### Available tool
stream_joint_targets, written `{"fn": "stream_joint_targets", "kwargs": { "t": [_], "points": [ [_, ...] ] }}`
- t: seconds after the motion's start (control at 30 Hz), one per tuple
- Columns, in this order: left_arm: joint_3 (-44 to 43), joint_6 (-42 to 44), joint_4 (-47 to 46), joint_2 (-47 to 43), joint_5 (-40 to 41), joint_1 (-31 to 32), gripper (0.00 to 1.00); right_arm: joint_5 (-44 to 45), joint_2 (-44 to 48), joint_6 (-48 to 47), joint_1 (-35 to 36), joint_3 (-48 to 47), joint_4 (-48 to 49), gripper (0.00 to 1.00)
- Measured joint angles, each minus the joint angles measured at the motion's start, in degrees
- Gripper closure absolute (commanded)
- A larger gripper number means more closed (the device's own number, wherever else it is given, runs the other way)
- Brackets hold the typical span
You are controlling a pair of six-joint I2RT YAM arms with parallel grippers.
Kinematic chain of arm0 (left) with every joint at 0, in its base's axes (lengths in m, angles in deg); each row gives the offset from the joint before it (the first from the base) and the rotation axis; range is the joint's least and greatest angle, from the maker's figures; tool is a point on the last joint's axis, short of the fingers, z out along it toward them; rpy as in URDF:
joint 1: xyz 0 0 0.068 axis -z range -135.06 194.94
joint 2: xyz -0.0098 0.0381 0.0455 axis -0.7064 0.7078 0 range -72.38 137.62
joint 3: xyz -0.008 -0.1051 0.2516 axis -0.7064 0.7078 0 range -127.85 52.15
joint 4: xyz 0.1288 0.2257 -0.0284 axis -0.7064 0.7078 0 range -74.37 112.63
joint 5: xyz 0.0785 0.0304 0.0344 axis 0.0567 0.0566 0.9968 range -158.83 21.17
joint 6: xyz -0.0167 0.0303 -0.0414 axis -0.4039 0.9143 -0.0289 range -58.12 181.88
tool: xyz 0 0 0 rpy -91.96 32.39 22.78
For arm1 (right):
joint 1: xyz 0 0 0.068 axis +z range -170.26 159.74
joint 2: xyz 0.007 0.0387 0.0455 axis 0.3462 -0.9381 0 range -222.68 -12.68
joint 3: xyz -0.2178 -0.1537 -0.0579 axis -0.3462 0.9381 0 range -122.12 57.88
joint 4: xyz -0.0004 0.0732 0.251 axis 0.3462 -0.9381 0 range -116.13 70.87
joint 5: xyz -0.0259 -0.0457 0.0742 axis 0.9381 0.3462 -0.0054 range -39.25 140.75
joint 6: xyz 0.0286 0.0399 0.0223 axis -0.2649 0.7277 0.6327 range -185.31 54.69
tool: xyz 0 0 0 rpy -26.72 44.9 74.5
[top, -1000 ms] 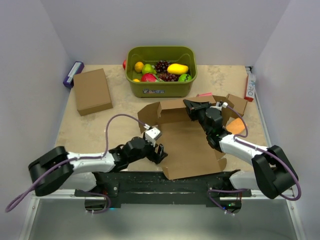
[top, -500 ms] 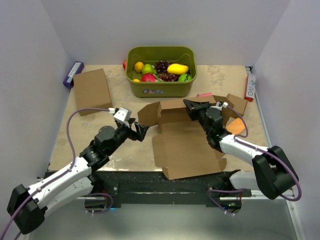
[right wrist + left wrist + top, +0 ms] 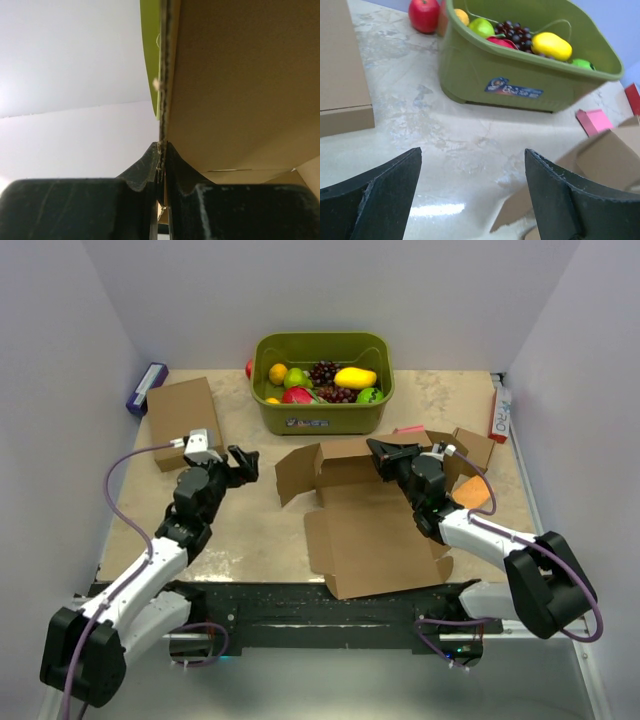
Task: Fold the paper box
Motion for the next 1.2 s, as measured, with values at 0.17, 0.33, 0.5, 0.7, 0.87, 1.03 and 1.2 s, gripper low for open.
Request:
{"fn": "stream_joint_targets", "kwargs": {
  "t": [0.17, 0.33, 0.5, 0.7, 0.87, 1.03, 1.2],
  "points": [
    [0.2, -2.3, -6.7, 8.8, -1.7, -2.1, 0.13, 0.0, 0.0, 0.0, 0.0, 0.2, 0.2, 0.88],
    [1.2, -3.2, -13.9, 18.4, -4.7, -2.1, 0.14, -0.1, -0.4, 0.2, 0.0, 0.2, 0.7, 0.88],
    [0.2, -3.1, -19.7, 27.4, -7.6, -2.1, 0.14, -0.2, -1.5, 0.5, 0.0, 0.2, 1.5, 0.89],
    [-2.6, -2.1, -22.5, 33.7, -11.9, -1.9, 0.14, -0.2, -1.5, 0.5, 0.0, 0.2, 1.7, 0.89],
    [-3.6, -1.0, -23.7, 35.3, -14.3, 0.3, 0.14, 0.0, -1.5, 0.5, 0.0, 0.2, 1.7, 0.89],
    [-4.2, 1.5, -23.6, 36.0, -15.0, 4.4, 0.13, 0.0, -1.3, 0.5, 0.0, 0.8, 1.9, 0.89],
    [-4.2, 2.6, -23.2, 35.9, -15.0, 6.7, 0.13, 0.0, -1.1, 0.5, 0.0, 0.9, 2.0, 0.89]
  ]
}}
